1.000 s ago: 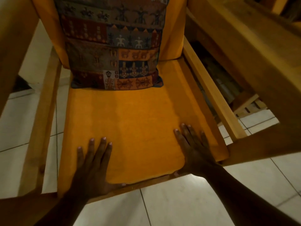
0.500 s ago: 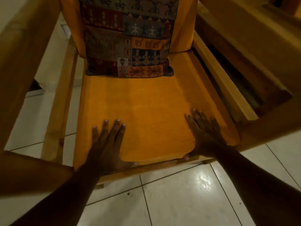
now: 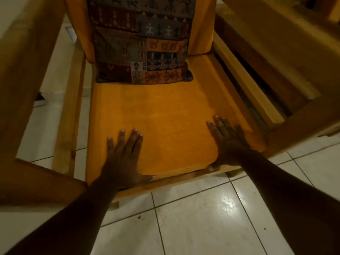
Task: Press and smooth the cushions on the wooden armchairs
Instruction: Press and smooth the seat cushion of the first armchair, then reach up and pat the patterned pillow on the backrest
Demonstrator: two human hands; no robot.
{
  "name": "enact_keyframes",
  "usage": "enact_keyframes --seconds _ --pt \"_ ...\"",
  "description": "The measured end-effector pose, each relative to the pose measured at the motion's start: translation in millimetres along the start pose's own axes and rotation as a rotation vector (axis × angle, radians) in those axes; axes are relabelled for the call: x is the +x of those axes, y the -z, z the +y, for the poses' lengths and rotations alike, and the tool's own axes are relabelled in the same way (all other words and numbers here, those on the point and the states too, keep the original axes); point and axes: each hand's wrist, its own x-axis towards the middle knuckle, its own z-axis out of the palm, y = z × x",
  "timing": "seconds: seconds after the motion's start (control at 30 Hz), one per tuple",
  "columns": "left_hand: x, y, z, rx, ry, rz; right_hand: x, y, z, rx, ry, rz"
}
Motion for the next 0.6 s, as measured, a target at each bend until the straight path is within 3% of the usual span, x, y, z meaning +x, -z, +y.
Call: enact_keyframes --seconds 0.1,0.37,0.6 --pt "-1 7 2 -0.03 0.038 -0.091 -7 7 -7 -0.006 -0.019 -0.065" --pt "6 69 31 -0.005 0.162 -0.536 -22 32 -17 0.124 -0.103 -0.193" --pt "5 115 53 -0.072 0.11 -0.548 -33 68 -25 0.151 -0.1 -0.164"
